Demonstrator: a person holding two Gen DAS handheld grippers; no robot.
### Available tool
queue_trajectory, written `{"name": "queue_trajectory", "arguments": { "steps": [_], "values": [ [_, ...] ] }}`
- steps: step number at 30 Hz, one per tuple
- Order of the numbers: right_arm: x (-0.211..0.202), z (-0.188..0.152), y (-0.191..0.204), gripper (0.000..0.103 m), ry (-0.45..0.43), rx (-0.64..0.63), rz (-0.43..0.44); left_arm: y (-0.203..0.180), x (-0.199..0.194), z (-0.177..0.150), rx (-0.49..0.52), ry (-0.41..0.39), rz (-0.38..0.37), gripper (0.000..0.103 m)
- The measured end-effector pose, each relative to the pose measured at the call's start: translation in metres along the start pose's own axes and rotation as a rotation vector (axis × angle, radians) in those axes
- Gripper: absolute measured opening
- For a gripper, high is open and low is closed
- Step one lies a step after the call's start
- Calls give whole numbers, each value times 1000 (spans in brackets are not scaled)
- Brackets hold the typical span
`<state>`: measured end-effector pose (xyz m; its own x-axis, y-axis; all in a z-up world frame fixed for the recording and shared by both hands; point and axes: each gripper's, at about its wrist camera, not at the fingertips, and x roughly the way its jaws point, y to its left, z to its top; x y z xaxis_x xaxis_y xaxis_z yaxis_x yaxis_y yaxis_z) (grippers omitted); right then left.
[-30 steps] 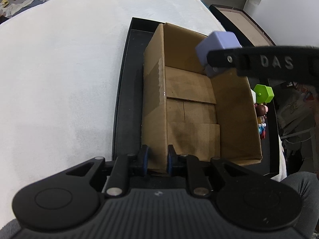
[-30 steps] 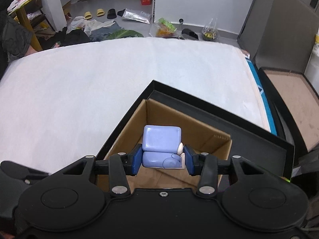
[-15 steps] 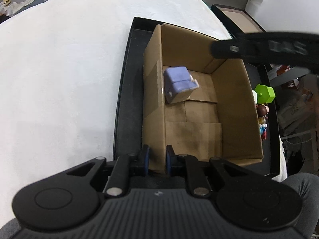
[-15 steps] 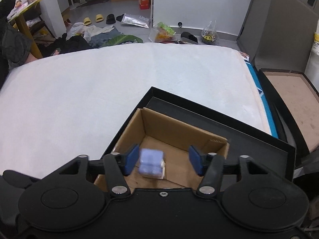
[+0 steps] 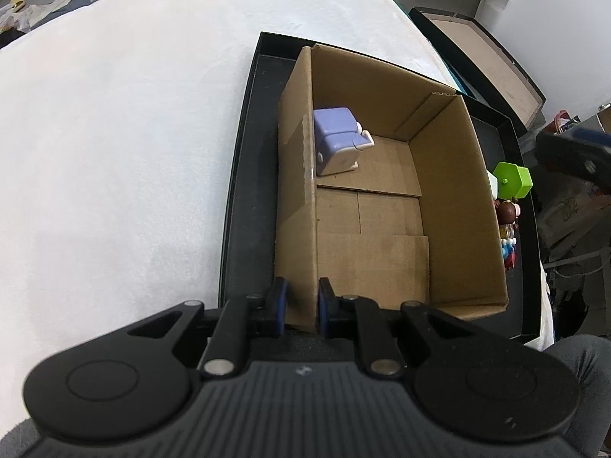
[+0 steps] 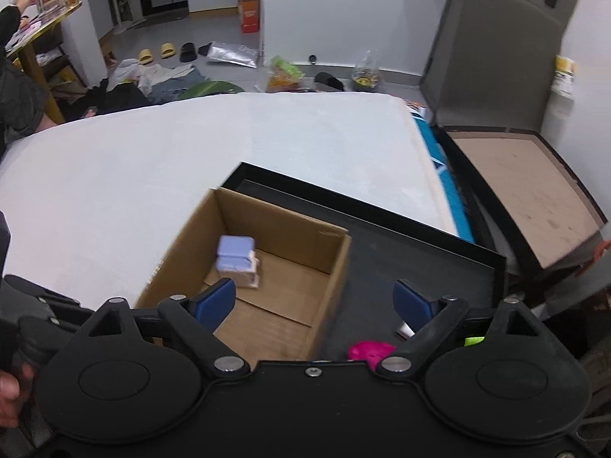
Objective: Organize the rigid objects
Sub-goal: 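Move the right tool back over the tray toward the clear-domed figure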
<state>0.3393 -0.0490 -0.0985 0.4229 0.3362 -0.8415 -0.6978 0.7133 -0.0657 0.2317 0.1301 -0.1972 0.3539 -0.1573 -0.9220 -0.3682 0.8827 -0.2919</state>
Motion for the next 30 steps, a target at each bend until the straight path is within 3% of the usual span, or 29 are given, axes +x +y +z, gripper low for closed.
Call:
{"name": "queue_trajectory", "arguments": {
  "steps": [11, 24, 30],
  "values": [
    [-7, -31, -41, 96, 7, 79, -45, -6, -1, -1, 12, -7, 27, 16],
    [8, -63, -95, 97, 92, 238, -66, -6, 2, 2, -8, 5, 44, 16],
    [24, -78, -109, 97, 140, 240, -79, -8, 2, 2, -7, 0, 61, 16]
  ]
}}
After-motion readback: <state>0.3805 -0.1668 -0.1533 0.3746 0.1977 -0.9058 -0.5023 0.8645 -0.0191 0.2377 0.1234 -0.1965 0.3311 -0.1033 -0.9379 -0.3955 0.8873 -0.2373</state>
